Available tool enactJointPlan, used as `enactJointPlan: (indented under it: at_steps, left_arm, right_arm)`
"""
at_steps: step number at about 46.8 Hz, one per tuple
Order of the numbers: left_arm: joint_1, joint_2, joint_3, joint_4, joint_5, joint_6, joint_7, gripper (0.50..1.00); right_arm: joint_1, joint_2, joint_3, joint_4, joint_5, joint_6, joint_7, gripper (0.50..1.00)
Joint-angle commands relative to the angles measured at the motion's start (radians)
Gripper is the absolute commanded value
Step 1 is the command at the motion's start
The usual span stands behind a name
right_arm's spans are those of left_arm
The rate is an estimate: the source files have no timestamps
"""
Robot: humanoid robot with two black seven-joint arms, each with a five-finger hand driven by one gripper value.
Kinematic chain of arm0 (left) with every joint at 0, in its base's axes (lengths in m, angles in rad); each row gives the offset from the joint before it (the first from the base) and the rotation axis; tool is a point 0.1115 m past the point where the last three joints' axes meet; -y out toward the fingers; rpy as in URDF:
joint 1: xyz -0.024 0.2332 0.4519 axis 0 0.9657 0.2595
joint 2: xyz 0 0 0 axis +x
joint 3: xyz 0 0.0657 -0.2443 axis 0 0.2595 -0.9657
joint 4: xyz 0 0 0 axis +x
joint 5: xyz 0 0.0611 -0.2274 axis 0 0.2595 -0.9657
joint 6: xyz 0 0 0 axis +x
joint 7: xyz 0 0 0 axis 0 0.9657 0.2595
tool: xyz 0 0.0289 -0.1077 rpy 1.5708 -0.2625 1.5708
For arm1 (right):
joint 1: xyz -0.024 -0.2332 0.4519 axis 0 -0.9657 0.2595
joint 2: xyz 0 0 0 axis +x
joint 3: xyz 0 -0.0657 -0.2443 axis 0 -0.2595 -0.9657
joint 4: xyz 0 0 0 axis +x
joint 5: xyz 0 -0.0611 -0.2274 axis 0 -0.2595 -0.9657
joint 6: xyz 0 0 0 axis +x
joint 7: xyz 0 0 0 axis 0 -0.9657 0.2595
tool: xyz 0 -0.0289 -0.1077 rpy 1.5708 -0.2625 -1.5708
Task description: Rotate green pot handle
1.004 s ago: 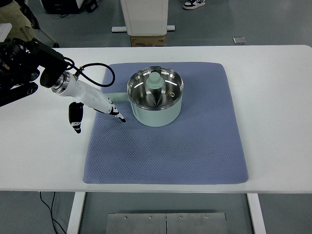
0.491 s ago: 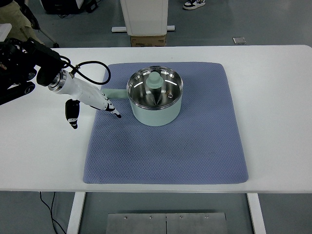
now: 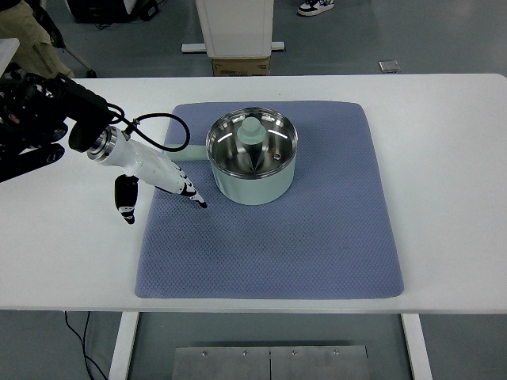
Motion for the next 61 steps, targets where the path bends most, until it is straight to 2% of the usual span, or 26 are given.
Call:
enactJointPlan:
  at_steps: [1,26,42,49,61]
  left_arm:
    - [0.000,0.000,0.000,-0.031,-0.027,0.000,0.000,1.000]
    - [0.020,-0.026,-0.048,-0.115,-0.271,0.005,-0.001,1.000]
    - [0.051,-0.061,-0.117,-0.115,-0.402,0.012,0.000,1.000]
    - [0.057,-0.080,-0.140,-0.113,-0.464,0.041,0.002,1.000]
    - [0.066,-0.083,-0.190,-0.106,-0.667,0.058,0.003,1.000]
  right_arm:
    - [0.000,0.000,0.000,0.000,0.000,0.000,0.000,1.000]
    - [0.000,0.000,0.000,0.000,0.000,0.000,0.000,1.000]
    - [0.000,0.000,-0.001,0.000,0.000,0.000,0.000,1.000]
    - [0.000,0.000,0.000,0.000,0.000,0.000,0.000,1.000]
    - [0.000,0.000,0.000,0.000,0.000,0.000,0.000,1.000]
